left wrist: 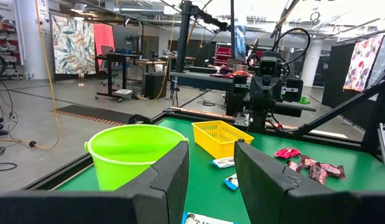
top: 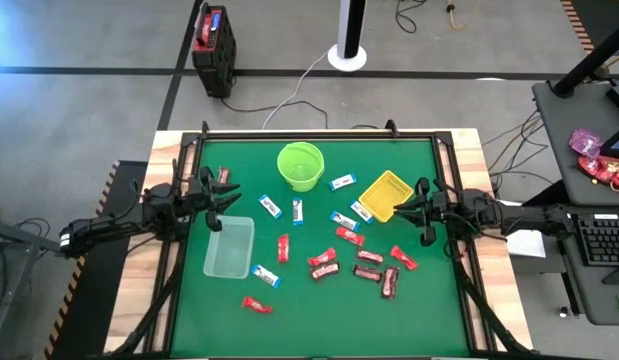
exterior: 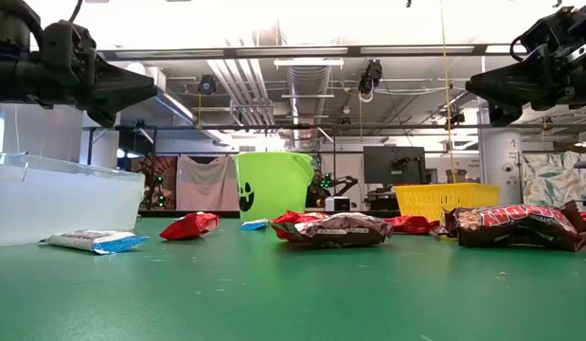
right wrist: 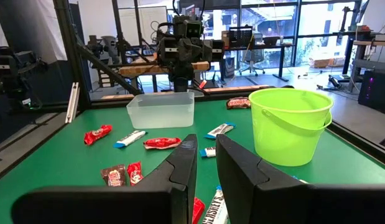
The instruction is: Sort candy by brand, put in halloween buckets
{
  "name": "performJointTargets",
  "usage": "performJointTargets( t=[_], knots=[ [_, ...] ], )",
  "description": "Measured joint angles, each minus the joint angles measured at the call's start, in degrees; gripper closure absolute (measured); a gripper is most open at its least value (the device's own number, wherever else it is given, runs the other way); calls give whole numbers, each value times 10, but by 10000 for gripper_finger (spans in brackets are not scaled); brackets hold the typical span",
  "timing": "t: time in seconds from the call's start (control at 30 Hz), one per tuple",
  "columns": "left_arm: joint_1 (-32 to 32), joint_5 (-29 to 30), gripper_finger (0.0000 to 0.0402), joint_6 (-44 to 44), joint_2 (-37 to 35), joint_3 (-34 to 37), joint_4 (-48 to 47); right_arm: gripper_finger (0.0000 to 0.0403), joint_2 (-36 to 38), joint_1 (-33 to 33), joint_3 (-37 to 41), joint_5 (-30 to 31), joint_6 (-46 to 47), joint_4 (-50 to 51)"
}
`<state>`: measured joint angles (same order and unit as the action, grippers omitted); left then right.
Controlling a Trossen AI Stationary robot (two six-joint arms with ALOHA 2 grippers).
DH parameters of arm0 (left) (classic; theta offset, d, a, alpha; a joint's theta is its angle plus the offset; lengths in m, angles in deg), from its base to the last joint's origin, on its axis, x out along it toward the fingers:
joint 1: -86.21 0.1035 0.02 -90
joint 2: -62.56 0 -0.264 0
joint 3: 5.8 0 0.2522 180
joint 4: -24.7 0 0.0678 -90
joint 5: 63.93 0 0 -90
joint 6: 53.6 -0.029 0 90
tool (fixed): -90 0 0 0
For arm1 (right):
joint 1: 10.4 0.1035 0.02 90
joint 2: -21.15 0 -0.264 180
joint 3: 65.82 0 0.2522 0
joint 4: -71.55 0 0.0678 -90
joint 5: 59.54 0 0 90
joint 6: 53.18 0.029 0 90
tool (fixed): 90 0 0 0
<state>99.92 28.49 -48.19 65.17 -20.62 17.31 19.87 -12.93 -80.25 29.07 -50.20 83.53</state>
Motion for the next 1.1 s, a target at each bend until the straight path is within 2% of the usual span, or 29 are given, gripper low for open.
performJointTargets(
  t=[0.13, 0.3, 0.43, 0.5, 0.57, 0.63, 0.7, 0.77, 0.93, 1.1],
  knots=[
    [0, 0, 288, 0, 0, 0, 0, 351, 0, 0, 0, 5, 6, -2],
    [0, 0, 288, 0, 0, 0, 0, 351, 0, 0, 0, 88, 88, -22],
    [0, 0, 288, 0, 0, 0, 0, 351, -2, 1, 0, 76, 170, -22],
    [0, 0, 288, 0, 0, 0, 4, 351, -7, 1, 0, 61, 171, -38],
    [-1, 0, 288, 54, 0, 0, 19, 351, -10, 1, 0, 41, 170, -54],
    [-1, 0, 288, 151, 0, 0, 22, 351, -18, 2, 0, 40, 175, -75],
    [-1, 29, 288, 237, 2, 0, 31, 351, -27, 2, 0, 42, 180, -93],
    [-1, 100, 288, 286, 3, 0, 40, 351, -40, 1, 0, 44, 186, -104],
    [-1, 202, 288, 307, 3, 0, 44, 351, -73, 1, 0, 45, 213, -105],
    [-1, 227, 288, 307, 4, 0, 46, 351, -106, 8, 0, 44, 250, -106]
  ],
)
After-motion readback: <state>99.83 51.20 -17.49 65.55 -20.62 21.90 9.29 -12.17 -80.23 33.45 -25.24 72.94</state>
